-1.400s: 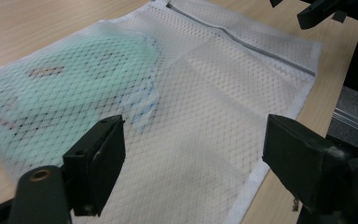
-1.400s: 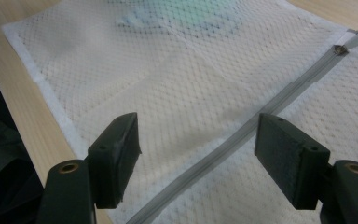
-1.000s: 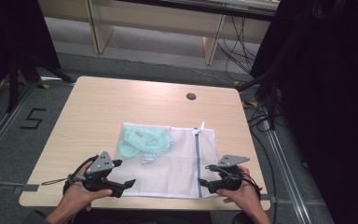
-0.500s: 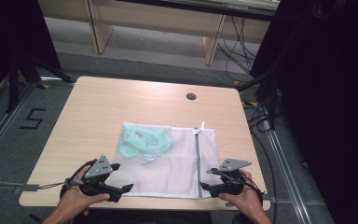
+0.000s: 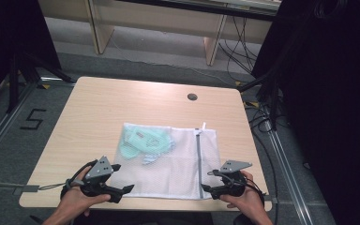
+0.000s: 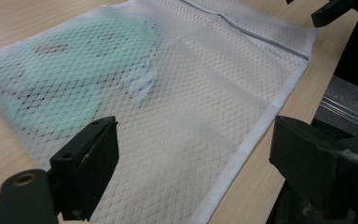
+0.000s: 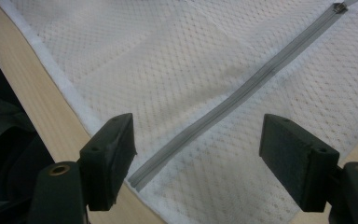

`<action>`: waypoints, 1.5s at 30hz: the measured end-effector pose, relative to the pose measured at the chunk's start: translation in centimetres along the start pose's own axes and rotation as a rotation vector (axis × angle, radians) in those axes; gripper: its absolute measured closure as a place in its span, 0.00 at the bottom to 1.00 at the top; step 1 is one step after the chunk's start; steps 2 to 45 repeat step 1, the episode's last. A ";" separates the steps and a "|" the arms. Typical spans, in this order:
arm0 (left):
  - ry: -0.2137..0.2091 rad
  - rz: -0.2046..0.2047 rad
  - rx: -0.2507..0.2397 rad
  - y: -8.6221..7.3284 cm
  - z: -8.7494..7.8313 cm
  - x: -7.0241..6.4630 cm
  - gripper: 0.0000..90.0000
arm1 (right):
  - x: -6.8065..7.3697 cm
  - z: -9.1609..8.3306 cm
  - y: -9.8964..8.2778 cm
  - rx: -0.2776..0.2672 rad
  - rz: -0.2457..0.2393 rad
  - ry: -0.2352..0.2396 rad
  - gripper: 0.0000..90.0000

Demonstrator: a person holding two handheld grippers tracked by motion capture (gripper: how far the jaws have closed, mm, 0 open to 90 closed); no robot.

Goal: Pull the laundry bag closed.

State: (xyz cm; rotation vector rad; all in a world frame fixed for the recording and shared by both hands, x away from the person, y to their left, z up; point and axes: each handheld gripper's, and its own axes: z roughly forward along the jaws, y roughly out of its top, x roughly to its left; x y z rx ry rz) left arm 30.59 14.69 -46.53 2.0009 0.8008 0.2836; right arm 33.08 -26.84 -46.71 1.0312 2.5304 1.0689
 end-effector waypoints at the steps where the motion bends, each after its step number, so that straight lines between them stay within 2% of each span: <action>1: 0.000 0.000 0.000 0.0 0.0 0.0 0.17 | 0.0 0.0 0.0 -0.001 0.001 0.000 0.30; 45: 0.000 0.000 0.000 0.0 0.0 0.0 0.17 | 0.0 0.0 0.0 -0.001 0.001 0.000 0.30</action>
